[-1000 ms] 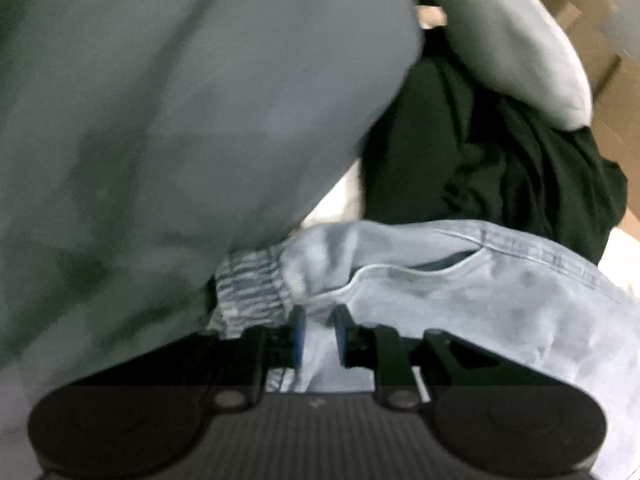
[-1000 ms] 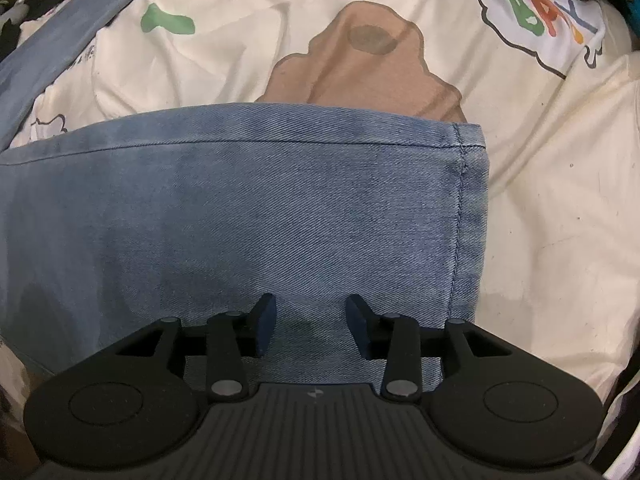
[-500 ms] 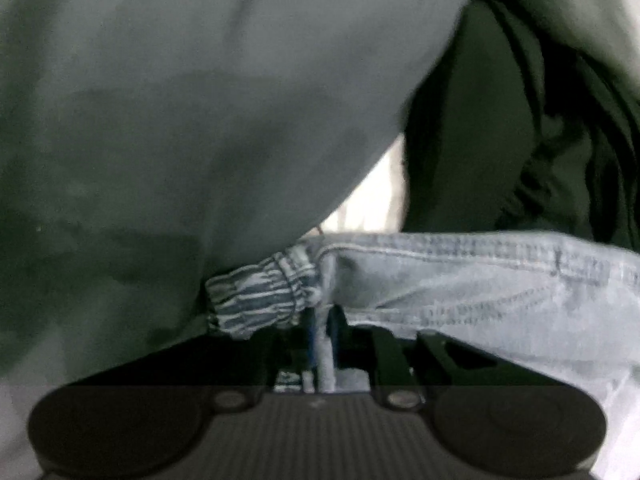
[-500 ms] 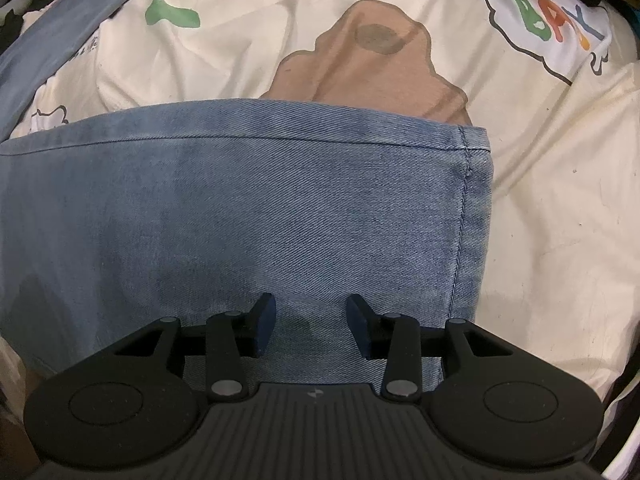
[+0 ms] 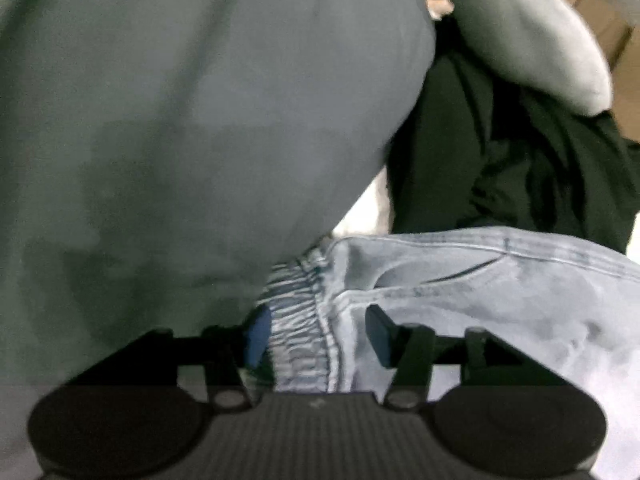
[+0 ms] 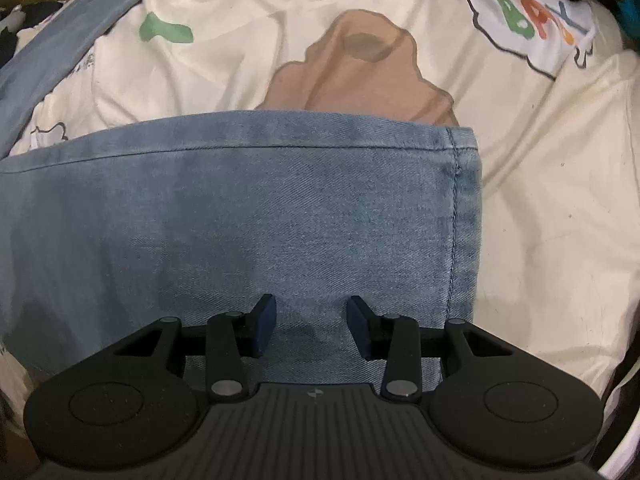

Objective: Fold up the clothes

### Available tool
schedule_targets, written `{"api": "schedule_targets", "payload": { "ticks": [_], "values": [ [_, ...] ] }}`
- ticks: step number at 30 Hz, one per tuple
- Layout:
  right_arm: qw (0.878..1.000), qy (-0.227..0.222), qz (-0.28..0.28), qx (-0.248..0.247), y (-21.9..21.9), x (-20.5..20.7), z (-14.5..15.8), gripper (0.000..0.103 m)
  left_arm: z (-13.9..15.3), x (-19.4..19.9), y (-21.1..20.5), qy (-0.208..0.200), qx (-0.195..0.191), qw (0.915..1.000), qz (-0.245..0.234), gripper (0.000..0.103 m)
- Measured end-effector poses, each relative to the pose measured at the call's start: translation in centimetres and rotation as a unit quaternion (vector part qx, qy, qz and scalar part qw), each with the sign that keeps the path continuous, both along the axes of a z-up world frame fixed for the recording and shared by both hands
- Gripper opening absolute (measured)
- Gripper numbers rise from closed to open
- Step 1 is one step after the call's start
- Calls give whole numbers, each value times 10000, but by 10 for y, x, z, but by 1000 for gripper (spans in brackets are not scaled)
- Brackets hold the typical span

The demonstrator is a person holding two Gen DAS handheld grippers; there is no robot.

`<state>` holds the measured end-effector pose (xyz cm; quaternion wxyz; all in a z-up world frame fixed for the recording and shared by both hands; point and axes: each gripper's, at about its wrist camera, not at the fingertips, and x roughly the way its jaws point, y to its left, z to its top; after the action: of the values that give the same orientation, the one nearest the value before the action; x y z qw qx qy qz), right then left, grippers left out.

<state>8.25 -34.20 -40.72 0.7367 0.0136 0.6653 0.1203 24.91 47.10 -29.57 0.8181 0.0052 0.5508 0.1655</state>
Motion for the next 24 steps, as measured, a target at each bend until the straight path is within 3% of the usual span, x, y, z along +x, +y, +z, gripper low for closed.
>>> {"api": "schedule_targets", "payload": {
  "ticks": [3,6,10,18,22,24],
  "values": [
    [9999,-125,32,-21,6,1,6,46,22,-24,0,-84,-11,10000,-21,57],
    [9997,-249,12,-38,10,2,13,46,45,-8,-9,-116,1,9999,-49,60],
    [9990,-448,12,0,4,1,23,46,68,-43,10,-142,-1,9999,-35,61],
    [9949,-993,41,177,7,1,52,48,120,-123,0,-296,-260,9985,372,65],
    [9936,-1042,132,424,-4,1,73,63,144,-154,-19,-433,-362,9976,391,72],
    [9926,-1102,223,461,-5,2,81,65,158,-168,-29,-557,-315,9970,424,75]
  ]
}}
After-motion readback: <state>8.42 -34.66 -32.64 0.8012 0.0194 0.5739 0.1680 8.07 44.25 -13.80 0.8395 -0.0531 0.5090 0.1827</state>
